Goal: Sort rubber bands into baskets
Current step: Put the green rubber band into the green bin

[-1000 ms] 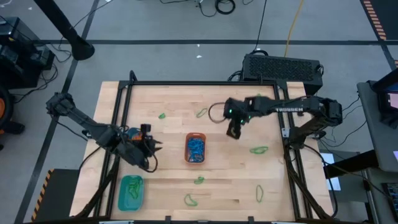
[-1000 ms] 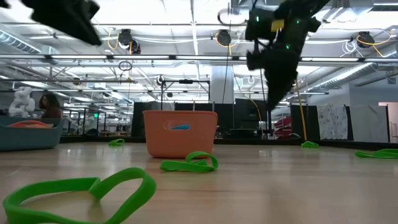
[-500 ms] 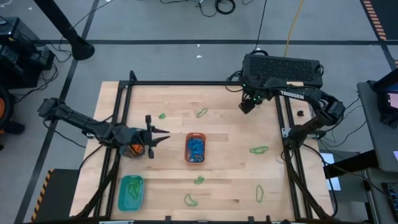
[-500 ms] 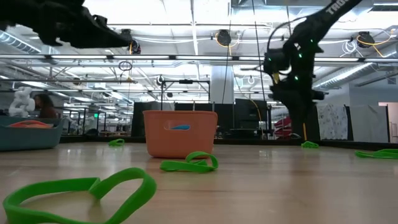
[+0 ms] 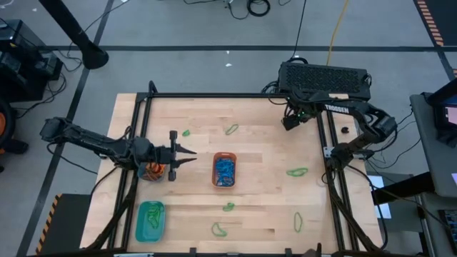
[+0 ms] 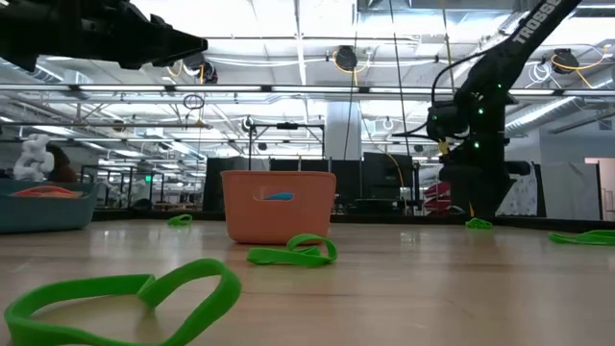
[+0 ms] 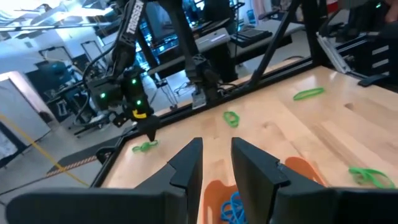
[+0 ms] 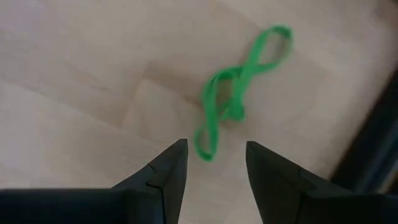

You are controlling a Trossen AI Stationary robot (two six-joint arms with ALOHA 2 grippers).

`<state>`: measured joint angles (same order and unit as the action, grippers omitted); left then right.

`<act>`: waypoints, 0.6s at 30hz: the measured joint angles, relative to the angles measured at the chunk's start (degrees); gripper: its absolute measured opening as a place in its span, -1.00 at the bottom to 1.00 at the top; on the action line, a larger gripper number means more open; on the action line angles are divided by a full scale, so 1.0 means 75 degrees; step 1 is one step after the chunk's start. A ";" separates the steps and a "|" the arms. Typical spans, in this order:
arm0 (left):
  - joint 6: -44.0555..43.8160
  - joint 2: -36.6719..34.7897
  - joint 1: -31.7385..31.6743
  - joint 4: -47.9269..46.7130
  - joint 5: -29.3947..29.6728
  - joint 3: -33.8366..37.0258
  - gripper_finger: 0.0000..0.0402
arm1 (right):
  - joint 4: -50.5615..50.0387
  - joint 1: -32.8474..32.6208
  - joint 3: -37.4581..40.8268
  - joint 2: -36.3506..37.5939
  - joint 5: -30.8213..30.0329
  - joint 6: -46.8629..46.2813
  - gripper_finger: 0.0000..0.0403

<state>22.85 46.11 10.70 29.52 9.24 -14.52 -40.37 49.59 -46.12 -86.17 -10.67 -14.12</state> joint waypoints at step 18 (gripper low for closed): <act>-0.0003 0.0000 -0.0026 -0.0003 -0.0093 0.0000 -0.54 | 0.1041 0.0042 0.0629 0.0000 0.0211 -0.0065 -0.48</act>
<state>22.83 46.11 10.50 29.50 8.54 -14.52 -32.56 49.91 -41.41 -86.17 -9.09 -14.61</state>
